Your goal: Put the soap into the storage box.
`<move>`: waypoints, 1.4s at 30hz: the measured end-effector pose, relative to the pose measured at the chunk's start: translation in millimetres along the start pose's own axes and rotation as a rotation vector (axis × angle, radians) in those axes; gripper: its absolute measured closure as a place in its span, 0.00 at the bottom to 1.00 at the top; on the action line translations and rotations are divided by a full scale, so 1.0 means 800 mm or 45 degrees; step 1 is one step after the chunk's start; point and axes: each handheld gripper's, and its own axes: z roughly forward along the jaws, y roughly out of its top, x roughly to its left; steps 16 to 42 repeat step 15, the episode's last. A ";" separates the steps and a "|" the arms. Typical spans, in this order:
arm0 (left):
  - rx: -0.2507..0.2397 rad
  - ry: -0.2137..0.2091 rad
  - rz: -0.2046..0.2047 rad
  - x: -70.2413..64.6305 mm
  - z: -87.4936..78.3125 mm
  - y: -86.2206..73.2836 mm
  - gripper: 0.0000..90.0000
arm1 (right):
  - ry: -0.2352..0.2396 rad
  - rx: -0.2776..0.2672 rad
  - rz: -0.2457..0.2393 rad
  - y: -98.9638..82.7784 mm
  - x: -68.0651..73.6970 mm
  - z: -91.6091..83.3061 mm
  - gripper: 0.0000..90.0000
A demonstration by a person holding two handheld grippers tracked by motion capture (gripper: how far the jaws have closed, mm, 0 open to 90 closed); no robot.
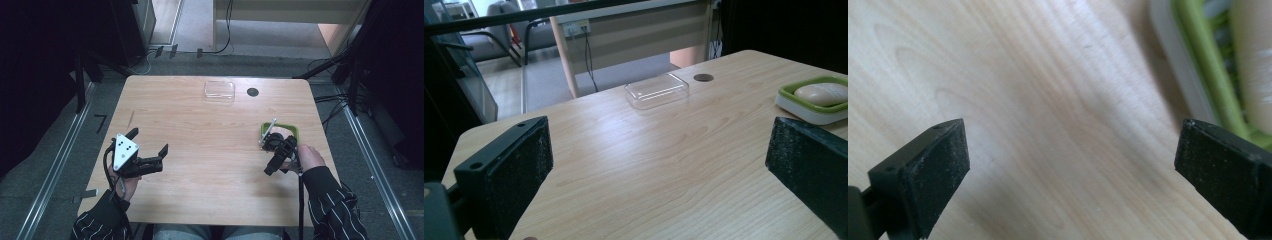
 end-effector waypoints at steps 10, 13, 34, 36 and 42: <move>-0.002 -0.011 0.000 -0.002 0.003 0.001 0.00 | 0.012 0.038 -0.026 -0.017 0.021 0.010 0.02; 0.005 -0.011 0.004 -0.002 0.004 0.001 0.00 | 0.017 0.043 -0.038 -0.024 0.022 0.013 0.02; 0.005 -0.011 0.005 -0.002 0.004 0.001 0.00 | 0.020 0.044 -0.036 -0.025 0.021 0.014 0.02; 0.005 -0.011 0.005 -0.002 0.004 0.001 0.00 | 0.020 0.044 -0.036 -0.025 0.021 0.014 0.02; 0.005 -0.011 0.005 -0.002 0.004 0.001 0.00 | 0.020 0.044 -0.036 -0.025 0.021 0.014 0.02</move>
